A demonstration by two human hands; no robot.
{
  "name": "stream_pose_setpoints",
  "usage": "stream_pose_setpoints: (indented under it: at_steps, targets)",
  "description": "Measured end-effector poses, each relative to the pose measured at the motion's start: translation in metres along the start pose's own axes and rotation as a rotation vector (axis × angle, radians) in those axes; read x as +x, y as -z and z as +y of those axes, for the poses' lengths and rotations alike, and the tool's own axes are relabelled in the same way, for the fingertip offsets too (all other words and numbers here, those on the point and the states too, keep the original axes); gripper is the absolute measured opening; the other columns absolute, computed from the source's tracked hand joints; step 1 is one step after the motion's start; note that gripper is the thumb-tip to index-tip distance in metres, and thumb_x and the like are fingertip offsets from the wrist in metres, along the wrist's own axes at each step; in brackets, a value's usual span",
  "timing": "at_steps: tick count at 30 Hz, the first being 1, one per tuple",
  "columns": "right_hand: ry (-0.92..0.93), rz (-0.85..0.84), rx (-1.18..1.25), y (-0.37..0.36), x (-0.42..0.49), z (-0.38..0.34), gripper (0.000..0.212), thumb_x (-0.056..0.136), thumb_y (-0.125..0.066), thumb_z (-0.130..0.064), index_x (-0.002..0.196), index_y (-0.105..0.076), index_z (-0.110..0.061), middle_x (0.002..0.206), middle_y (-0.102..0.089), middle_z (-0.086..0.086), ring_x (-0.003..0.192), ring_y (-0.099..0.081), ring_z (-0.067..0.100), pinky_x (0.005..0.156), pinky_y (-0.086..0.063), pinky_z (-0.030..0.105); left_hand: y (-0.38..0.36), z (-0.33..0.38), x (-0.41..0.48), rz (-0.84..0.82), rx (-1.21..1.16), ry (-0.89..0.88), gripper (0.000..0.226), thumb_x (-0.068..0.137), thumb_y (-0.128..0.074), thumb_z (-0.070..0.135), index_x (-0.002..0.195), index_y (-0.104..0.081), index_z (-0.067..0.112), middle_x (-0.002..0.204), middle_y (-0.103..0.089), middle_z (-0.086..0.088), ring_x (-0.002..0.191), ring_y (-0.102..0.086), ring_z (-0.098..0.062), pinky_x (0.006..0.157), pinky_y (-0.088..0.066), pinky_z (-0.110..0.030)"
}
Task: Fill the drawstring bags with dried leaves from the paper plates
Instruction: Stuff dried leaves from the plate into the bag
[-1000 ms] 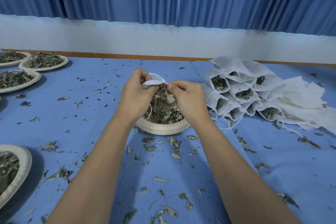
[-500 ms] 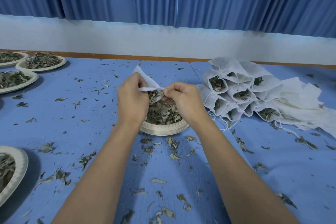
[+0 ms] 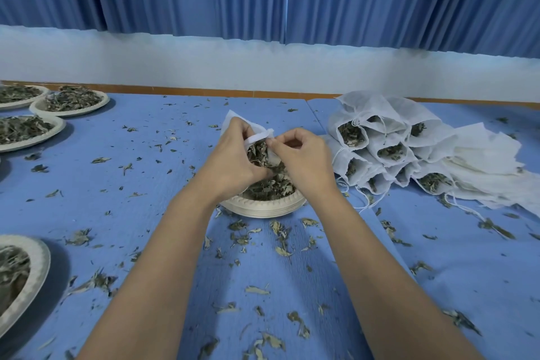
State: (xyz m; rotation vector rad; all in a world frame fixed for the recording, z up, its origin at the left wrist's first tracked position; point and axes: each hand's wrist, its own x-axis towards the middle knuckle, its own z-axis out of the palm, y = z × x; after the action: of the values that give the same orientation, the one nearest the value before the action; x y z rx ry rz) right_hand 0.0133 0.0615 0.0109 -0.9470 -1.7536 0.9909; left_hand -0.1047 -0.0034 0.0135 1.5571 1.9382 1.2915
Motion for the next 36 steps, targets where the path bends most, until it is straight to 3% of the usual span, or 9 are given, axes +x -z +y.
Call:
stream_pose_setpoints:
  at_steps: [4,10,15,19,23,27,30,33,36]
  targets:
    - [-0.051,-0.015,0.054,0.003,0.003,0.003,0.017,0.085,-0.070,-0.028,0.075,-0.066,-0.015,0.060,-0.056,-0.013,0.048,-0.048,-0.005,0.049,-0.037,0.010,0.001,-0.002,-0.001,0.087,0.082,-0.085,0.053,0.073,-0.081,0.014,0.079,-0.030,0.028,0.085,-0.048,0.001,0.069,-0.043,-0.014,0.053,-0.036,-0.017]
    - [0.014,-0.035,0.001,0.006,0.002,0.005,0.014,0.086,-0.069,-0.024,0.074,-0.064,-0.019,0.070,-0.063,-0.010,0.065,-0.057,0.001,0.060,-0.046,0.012,0.003,-0.008,-0.001,0.107,-0.038,-0.053,0.028,0.086,-0.068,0.018,0.082,-0.041,0.022,0.074,-0.048,0.008,0.060,-0.043,-0.002,0.051,-0.036,-0.012]
    - [0.037,-0.119,-0.002,0.002,-0.001,0.001,0.014,0.083,-0.073,-0.022,0.071,-0.065,-0.022,0.071,-0.066,-0.004,0.070,-0.061,0.010,0.071,-0.053,0.029,0.000,-0.009,-0.001,0.239,-0.023,-0.033,0.033,0.083,-0.071,0.018,0.074,-0.040,0.019,0.066,-0.046,0.006,0.054,-0.038,-0.007,0.046,-0.033,-0.014]
    - [0.081,-0.183,-0.037,0.000,-0.002,-0.005,0.014,0.082,-0.074,-0.023,0.071,-0.066,-0.022,0.067,-0.067,-0.003,0.063,-0.060,0.009,0.066,-0.053,0.030,0.000,-0.008,-0.001,0.396,0.018,-0.042,0.037,0.084,-0.065,0.009,0.065,-0.035,0.019,0.059,-0.040,0.005,0.052,-0.032,-0.010,0.046,-0.032,-0.014]
    - [0.027,-0.324,0.051,0.000,-0.002,-0.006,0.016,0.083,-0.071,-0.012,0.070,-0.065,-0.017,0.067,-0.066,0.001,0.066,-0.063,0.014,0.078,-0.055,0.036,0.003,-0.010,0.000,0.473,0.077,-0.077,0.038,0.080,-0.053,-0.005,0.060,-0.030,0.018,0.056,-0.032,0.005,0.050,-0.026,-0.008,0.044,-0.027,-0.015]
    - [-0.020,-0.415,0.172,0.003,-0.001,-0.005,0.016,0.084,-0.069,-0.005,0.071,-0.064,-0.013,0.064,-0.066,-0.003,0.060,-0.063,0.009,0.069,-0.055,0.021,0.004,-0.017,0.000,0.474,0.183,-0.122,0.039,0.077,-0.049,-0.010,0.058,-0.029,0.017,0.054,-0.030,0.001,0.052,-0.022,-0.010,0.046,-0.024,-0.019]
    - [-0.029,-0.362,0.157,0.000,-0.001,-0.003,0.017,0.086,-0.068,-0.008,0.071,-0.064,-0.014,0.063,-0.066,-0.006,0.062,-0.063,0.009,0.073,-0.055,0.026,0.004,-0.017,0.001,0.458,0.204,-0.103,0.038,0.079,-0.053,-0.006,0.059,-0.031,0.018,0.055,-0.033,0.003,0.051,-0.025,-0.009,0.046,-0.027,-0.016]
    - [-0.028,-0.240,0.078,-0.003,-0.001,-0.001,0.017,0.088,-0.066,-0.012,0.072,-0.062,-0.017,0.068,-0.067,0.000,0.071,-0.065,0.015,0.081,-0.056,0.040,0.006,-0.013,0.002,0.356,0.061,-0.012,0.027,0.080,-0.061,0.006,0.066,-0.042,0.019,0.062,-0.044,0.006,0.054,-0.037,-0.008,0.047,-0.032,-0.012]
    - [-0.071,-0.185,0.167,-0.006,-0.001,0.001,0.015,0.092,-0.061,-0.014,0.077,-0.058,-0.013,0.077,-0.069,0.009,0.071,-0.069,0.017,0.074,-0.058,0.033,0.010,-0.008,0.001,0.222,-0.183,0.052,0.019,0.085,-0.058,0.006,0.078,-0.049,0.022,0.076,-0.051,0.006,0.065,-0.048,-0.007,0.049,-0.036,-0.009]
